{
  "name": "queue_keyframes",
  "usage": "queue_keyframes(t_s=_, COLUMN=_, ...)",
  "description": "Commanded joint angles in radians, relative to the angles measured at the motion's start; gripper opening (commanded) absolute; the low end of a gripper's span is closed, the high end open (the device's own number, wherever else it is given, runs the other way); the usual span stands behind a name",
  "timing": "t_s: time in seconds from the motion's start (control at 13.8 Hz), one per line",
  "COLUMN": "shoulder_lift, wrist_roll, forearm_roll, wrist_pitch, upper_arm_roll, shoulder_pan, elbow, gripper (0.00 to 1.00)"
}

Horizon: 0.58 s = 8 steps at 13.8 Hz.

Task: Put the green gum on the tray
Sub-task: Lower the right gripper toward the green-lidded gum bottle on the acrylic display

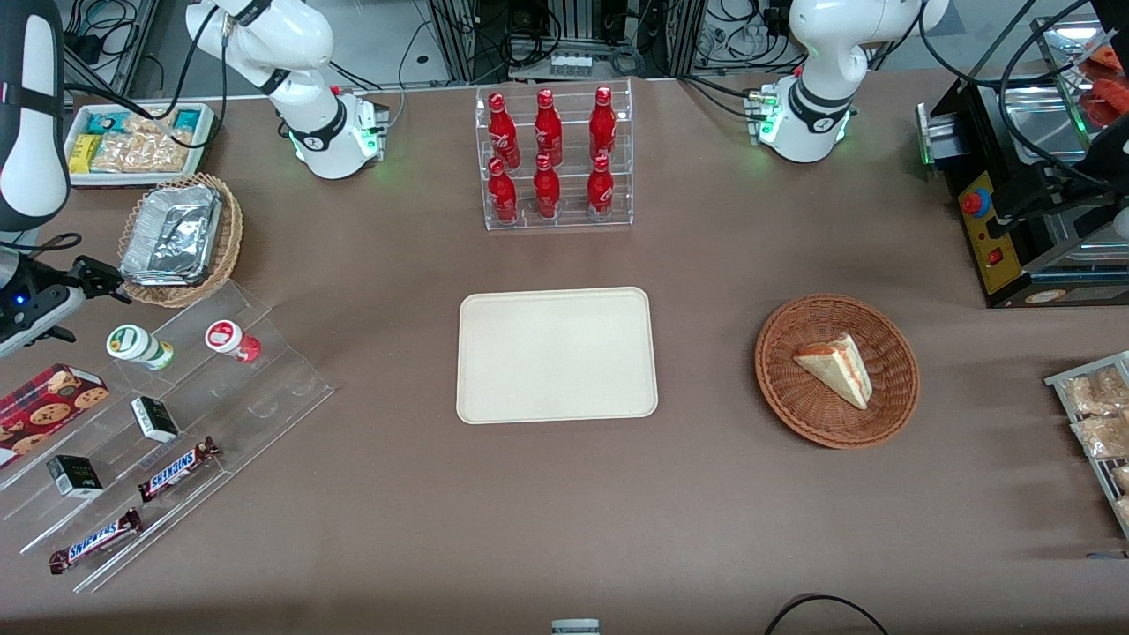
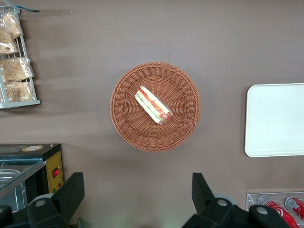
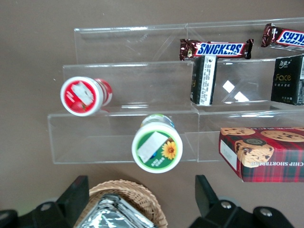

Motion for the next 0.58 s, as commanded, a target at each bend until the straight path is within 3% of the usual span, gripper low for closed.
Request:
queue_keyframes(t_s=0.0, shoulder_lift=0.012, wrist_roll=-0.042, forearm_roll=0.02, wrist_pitch=0.072, upper_arm_roll=0.004, shoulder_pan=-0.018, elbow=-0.032, gripper=0.99)
queue_keyframes(t_s=0.51, shoulder_lift=0.088, wrist_roll=-0.041, forearm_roll=0.059, wrist_pitch=0.157, upper_arm_roll=0.006, shoulder_pan=-0.01, elbow=-0.032, gripper=0.99)
